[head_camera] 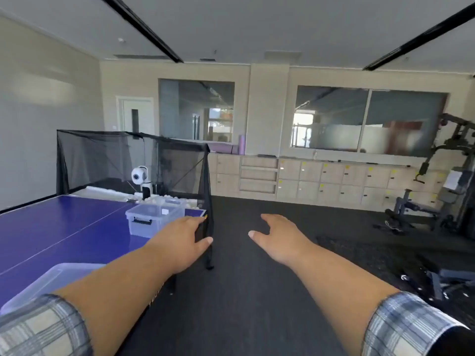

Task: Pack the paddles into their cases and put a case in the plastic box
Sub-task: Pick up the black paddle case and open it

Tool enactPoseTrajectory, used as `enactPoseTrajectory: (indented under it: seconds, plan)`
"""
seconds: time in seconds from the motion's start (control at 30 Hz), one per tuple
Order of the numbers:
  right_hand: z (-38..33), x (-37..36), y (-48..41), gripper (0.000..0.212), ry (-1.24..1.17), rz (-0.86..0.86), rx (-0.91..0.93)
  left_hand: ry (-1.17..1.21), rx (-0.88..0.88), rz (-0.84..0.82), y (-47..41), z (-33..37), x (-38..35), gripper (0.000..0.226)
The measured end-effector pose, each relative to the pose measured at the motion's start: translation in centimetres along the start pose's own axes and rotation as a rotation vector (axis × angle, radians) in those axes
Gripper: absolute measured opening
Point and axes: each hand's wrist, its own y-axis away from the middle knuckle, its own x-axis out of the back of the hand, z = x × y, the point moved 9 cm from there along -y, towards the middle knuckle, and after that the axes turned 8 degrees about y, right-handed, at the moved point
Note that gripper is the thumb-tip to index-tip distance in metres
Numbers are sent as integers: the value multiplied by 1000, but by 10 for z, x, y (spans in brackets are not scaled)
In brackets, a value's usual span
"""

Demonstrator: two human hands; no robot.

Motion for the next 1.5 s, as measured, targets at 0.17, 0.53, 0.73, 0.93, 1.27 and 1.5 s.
enactPoseTrajectory:
  seconds: [0.17,0.53,0.73,0.93,1.27,1.5]
  plan:
    - [-28,-71,-2,76,-109,-123,113,39,169,57,46,-56,-33,68]
    - [-149,-300,124,59,-275,-561,427,-26,760,106,294,-218,-86,69]
    - [-254,-356,186,69,-215,-731,623,-37,1058,213,427,-277,-50,70]
    - [-360,-398,248,71,-112,-793,764,-17,1243,267,539,-337,-19,71]
    - [-524,-502,365,69,-66,-959,818,-35,1423,225,708,-470,44,72]
    - [-587,-570,371,57,16,-1082,807,72,1649,281,779,-539,48,72]
